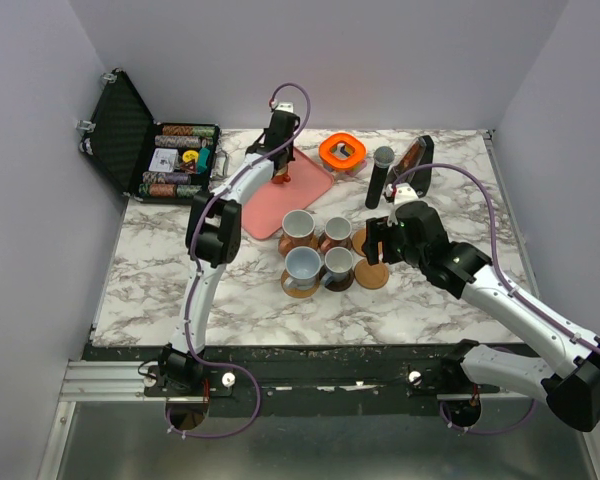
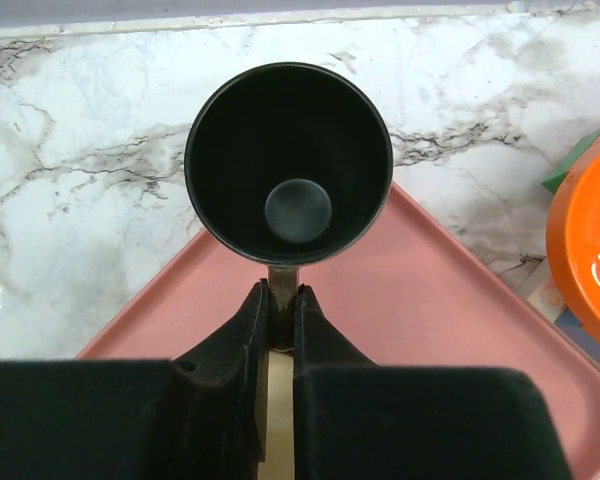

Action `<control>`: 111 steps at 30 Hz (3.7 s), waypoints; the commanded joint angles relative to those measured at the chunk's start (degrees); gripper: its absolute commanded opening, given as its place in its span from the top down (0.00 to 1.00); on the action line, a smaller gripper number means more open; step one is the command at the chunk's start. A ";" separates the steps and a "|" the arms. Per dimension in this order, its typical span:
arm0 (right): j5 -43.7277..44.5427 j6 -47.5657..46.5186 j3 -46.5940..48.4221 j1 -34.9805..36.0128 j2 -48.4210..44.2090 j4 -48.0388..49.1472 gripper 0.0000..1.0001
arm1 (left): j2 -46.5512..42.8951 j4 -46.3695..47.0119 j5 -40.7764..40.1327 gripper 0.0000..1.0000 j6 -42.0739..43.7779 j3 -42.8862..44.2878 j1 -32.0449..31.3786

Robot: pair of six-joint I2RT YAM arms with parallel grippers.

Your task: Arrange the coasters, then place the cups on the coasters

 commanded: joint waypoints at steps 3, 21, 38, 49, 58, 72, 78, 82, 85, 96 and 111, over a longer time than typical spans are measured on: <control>-0.11 0.79 0.52 -0.16 0.01 1.48 0.23 | -0.46 4.99 3.54 1.00 -0.15 -1.38 0.49; 4.02 3.17 2.89 -2.80 1.94 -1.34 0.22 | -10.74 17.11 7.68 1.00 4.42 -11.48 0.49; -2.65 2.46 4.82 -10.97 1.85 -2.30 0.20 | -20.40 21.07 11.90 1.00 5.56 -17.37 0.23; -9.33 1.59 14.92 -14.14 4.13 -4.85 0.21 | -39.21 16.09 12.60 1.00 10.30 -28.46 -5.30; -12.32 2.20 24.33 -14.23 4.67 -10.38 0.23 | -55.73 9.22 11.81 1.00 8.55 -38.81 -13.83; -13.13 4.48 32.68 -10.28 6.59 -22.51 0.37 | -66.29 6.22 11.54 1.00 9.16 -56.05 -25.25; -7.05 6.94 34.09 -5.18 8.88 -22.43 0.38 | -67.26 7.45 10.58 1.00 8.73 -58.42 -28.77; -5.91 7.65 34.80 -2.81 12.30 -22.08 0.40 | -67.44 7.36 10.31 1.00 9.25 -59.21 -30.01; -3.37 8.18 35.15 -2.01 14.06 -21.64 0.41 | -67.61 7.71 10.49 1.00 9.17 -59.65 -30.62; -1.95 6.95 33.84 -2.01 16.88 -20.50 0.42 | -66.91 7.19 10.58 1.00 9.25 -59.48 -32.64; -4.06 5.10 32.78 -2.01 18.99 -19.97 0.78 | -67.00 7.72 10.67 1.00 10.57 -59.92 -33.79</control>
